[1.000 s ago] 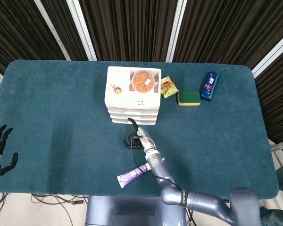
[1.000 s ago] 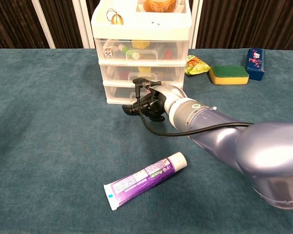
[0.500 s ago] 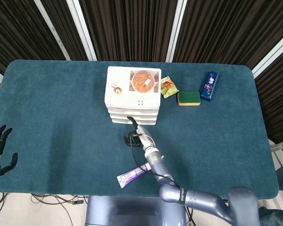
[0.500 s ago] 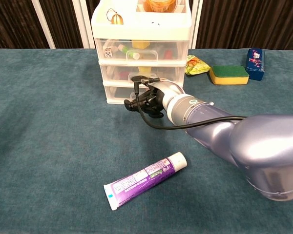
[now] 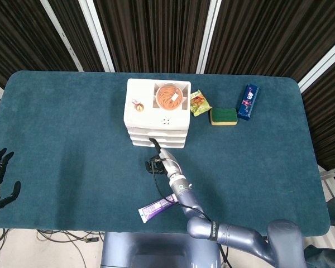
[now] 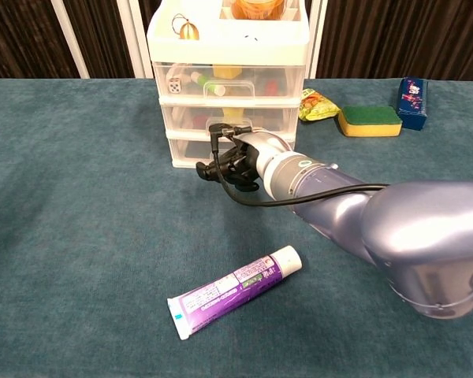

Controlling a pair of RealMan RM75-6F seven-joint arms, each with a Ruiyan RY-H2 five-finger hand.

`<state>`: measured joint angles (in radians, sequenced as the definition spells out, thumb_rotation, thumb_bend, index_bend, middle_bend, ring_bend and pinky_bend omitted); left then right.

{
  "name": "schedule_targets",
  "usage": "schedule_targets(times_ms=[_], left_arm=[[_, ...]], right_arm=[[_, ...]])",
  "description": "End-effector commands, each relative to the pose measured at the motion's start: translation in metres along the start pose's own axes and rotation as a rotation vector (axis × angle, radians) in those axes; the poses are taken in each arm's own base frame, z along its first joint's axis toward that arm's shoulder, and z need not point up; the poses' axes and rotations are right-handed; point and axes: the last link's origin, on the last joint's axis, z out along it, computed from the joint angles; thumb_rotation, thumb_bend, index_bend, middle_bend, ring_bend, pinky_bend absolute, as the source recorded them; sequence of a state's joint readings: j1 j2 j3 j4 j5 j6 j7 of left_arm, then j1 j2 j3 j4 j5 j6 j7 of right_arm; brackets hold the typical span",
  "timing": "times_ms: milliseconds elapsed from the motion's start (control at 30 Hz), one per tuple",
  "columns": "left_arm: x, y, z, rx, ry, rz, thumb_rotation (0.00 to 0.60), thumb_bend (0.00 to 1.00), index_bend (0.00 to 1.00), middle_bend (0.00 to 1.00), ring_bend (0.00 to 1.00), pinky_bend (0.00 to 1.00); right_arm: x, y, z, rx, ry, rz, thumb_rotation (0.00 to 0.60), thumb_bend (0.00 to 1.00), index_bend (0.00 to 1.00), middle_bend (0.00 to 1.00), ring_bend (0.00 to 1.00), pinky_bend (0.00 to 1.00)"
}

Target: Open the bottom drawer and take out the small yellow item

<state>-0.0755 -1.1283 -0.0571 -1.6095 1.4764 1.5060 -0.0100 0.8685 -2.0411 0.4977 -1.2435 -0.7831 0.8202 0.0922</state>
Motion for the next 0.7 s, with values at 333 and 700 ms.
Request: schedule_targets(times_ms=[333, 700], left_arm=[[0.0005, -0.0006, 0.0000, 0.005, 0.002, -0.003, 0.600, 0.44, 0.05, 0.00, 0.00, 0.00], [0.0007, -0.0013, 0.0001, 0.007, 0.004, -0.006, 0.600, 0.44, 0.05, 0.00, 0.00, 0.00]], right_arm=[[-0.0083, -0.0045, 0.0028, 0.002, -0.033, -0.006, 0.600, 0.55, 0.00, 0.83, 0.96, 1.00], [-0.0057, -0.0067, 0.0007, 0.009, -0.044, 0.000, 0.600, 0.55, 0.00, 0.83, 0.96, 1.00]])
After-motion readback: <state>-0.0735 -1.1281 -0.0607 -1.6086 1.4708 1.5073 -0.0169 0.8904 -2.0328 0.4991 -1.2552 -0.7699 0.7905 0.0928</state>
